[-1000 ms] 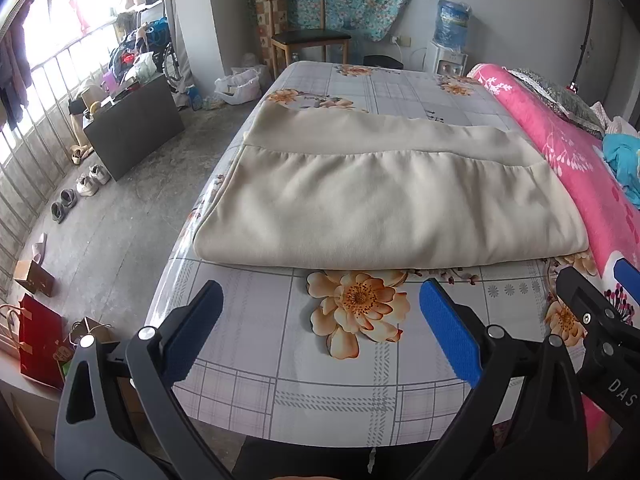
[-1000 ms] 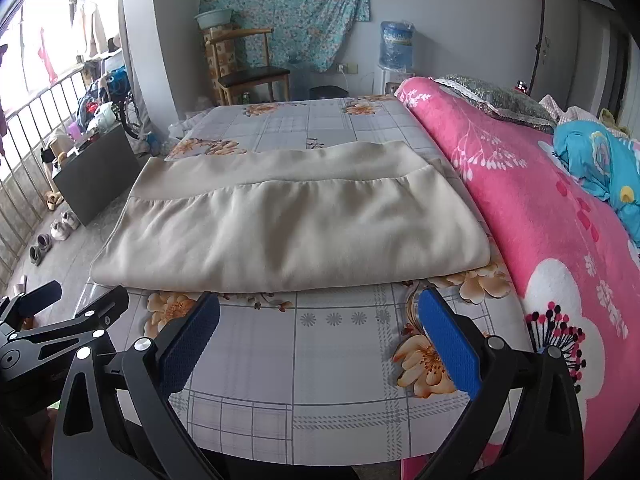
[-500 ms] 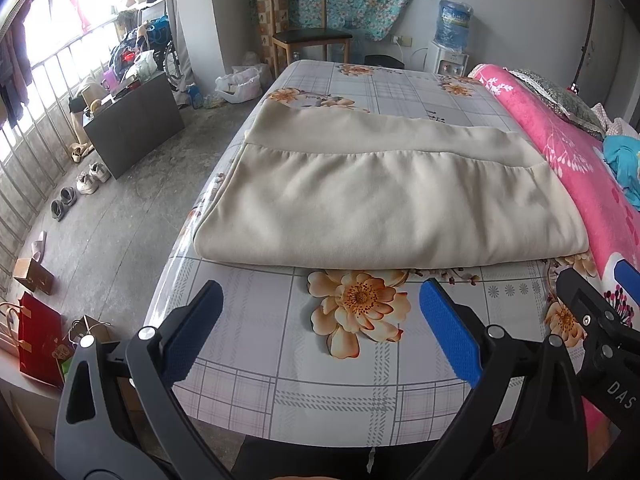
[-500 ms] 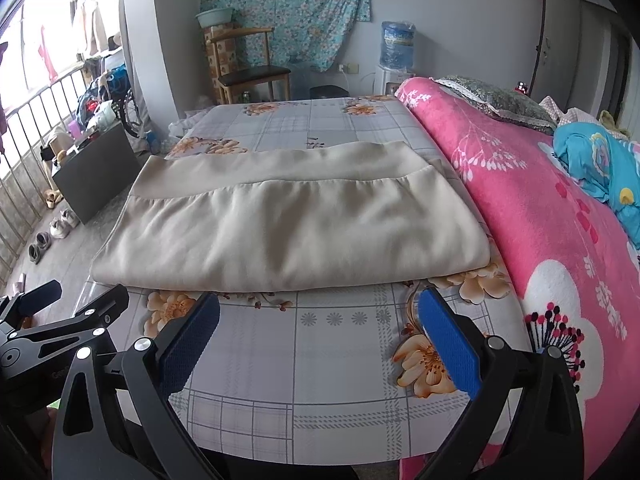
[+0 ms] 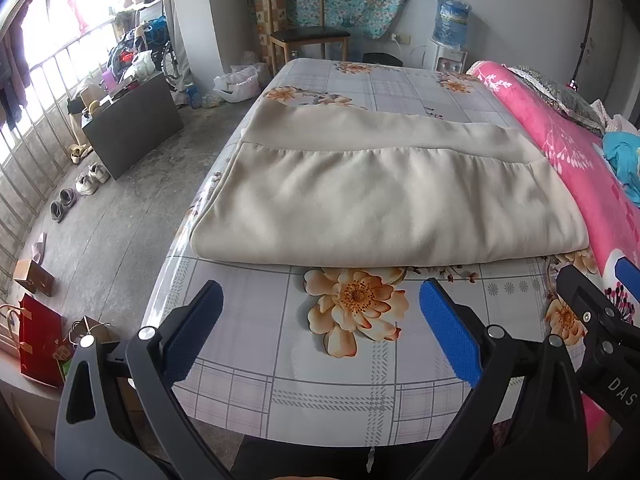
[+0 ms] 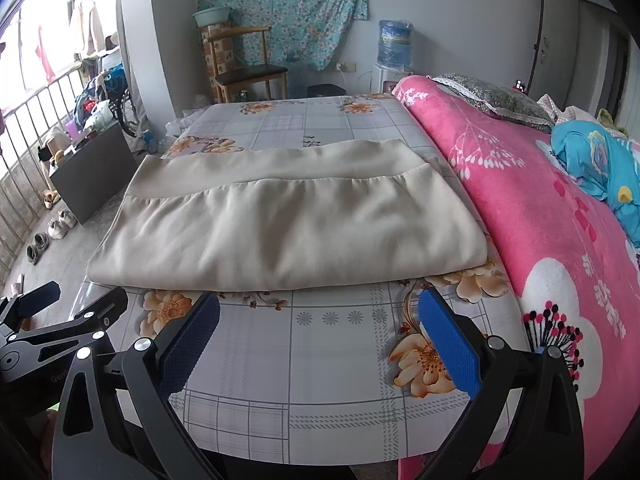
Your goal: Fold large clothes
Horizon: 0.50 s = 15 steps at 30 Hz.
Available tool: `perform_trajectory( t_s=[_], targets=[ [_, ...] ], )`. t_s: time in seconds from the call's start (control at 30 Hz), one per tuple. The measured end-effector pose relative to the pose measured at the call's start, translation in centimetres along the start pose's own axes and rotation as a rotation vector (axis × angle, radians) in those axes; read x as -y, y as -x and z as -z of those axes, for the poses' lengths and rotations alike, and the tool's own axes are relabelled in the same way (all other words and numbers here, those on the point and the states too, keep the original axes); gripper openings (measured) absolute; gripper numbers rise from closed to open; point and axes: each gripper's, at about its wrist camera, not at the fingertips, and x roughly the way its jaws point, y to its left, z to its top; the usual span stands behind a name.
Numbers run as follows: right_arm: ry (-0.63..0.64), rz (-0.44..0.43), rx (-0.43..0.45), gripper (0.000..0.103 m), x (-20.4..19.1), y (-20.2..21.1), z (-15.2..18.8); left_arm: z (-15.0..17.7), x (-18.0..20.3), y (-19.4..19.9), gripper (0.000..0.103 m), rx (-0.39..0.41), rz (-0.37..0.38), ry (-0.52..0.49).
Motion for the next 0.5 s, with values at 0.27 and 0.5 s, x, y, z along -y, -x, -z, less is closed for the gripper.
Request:
perform_trajectory(
  t_s=[0.27, 0.5],
  targets=[
    [0.002, 0.000, 0.000, 0.097, 0.03, -0.03, -0.01, 0.01, 0.03, 0.04, 0.095, 0.001, 0.001, 0.000],
    [0.003, 0.005, 0.002, 0.097, 0.08, -0.03, -0.04, 0.00, 0.06, -0.01, 0.095, -0.001, 0.001, 0.000]
  ],
)
